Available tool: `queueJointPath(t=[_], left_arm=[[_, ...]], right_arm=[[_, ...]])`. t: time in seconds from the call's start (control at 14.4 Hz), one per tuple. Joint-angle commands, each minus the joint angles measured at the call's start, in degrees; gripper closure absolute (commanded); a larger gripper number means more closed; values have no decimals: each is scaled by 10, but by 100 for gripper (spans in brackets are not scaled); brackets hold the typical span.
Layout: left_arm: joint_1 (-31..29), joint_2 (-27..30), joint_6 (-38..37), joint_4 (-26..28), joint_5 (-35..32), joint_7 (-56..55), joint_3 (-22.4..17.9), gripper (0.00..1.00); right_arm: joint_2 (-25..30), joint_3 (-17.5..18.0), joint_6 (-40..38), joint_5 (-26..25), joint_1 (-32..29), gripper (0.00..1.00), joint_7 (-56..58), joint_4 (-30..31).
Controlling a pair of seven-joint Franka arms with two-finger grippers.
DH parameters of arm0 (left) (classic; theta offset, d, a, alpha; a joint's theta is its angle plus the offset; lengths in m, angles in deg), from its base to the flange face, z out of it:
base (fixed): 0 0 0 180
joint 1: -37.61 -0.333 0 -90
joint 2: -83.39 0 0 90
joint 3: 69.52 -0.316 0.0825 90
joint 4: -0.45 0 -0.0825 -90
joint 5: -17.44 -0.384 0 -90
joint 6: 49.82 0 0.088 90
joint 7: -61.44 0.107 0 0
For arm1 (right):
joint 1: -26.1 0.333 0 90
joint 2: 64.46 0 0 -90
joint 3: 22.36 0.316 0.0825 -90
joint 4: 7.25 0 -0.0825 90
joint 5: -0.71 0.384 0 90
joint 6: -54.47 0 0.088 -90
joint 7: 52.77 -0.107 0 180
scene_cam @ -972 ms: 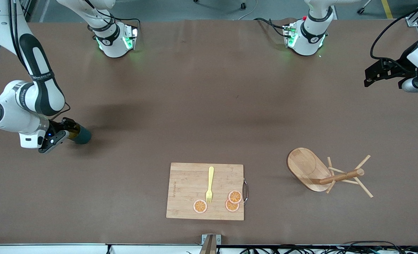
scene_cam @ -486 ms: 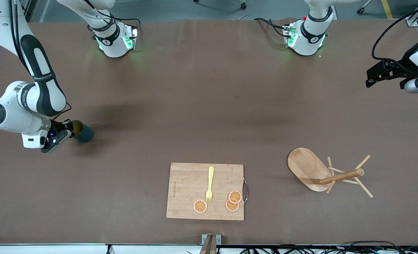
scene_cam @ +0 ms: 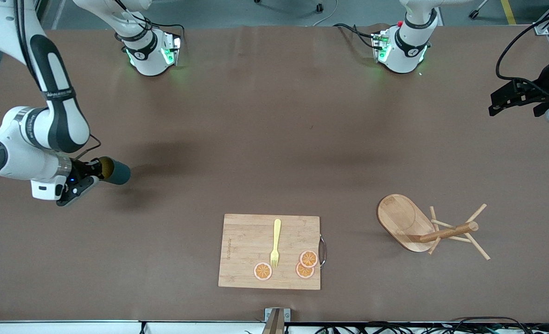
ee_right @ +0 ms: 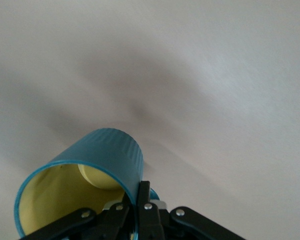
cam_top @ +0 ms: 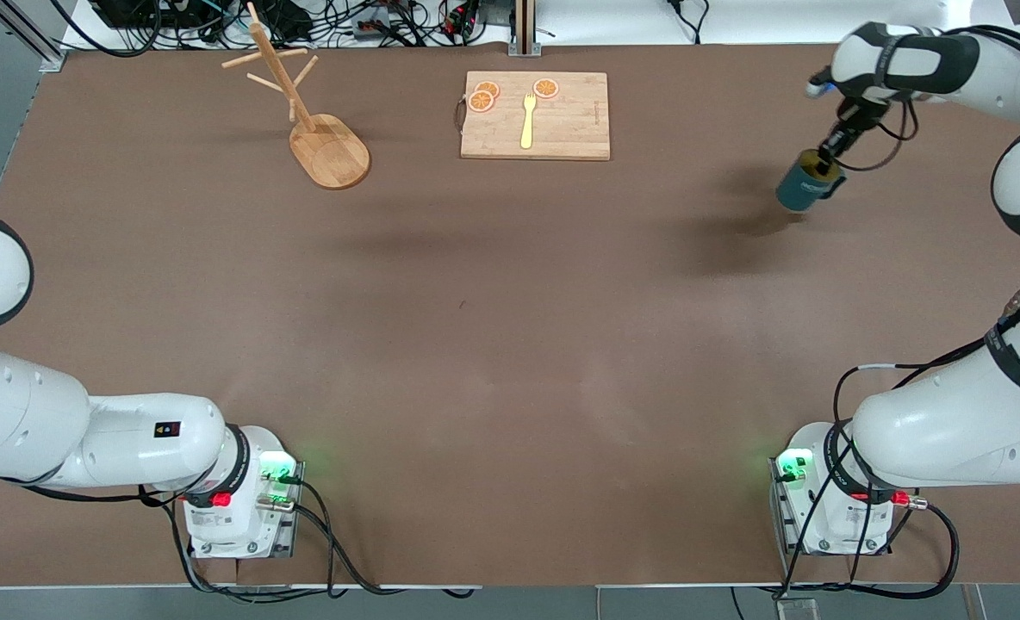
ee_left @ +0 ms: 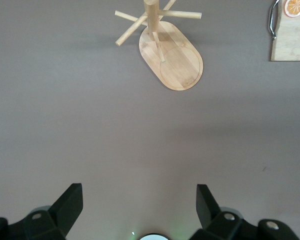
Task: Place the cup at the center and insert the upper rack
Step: 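Carry the teal mug with the right gripper toward the table center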
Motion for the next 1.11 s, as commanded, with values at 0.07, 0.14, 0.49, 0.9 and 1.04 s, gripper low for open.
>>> queueJointPath(t=[0.07,0.14,0.49,0.9,1.04], left_arm=[[-10,8,-4,-1,-1,2,3,0],[-10,7,-4,-1,-1,2,3,0],[-9,5,-3,-3,-1,2,5,0],[3,-10,11,-4,3,0,10,0],[9,-16,17,-4,2,-1,10,0]], right_arm=[[45,-3,-29,20,88,100,-163,15],[48,-2,-32,23,118,100,-221,15],[42,-3,-25,39,264,100,-468,-15],[-34,-3,-24,40,388,99,-665,-109],[-65,-3,-24,48,418,98,-668,-143]])
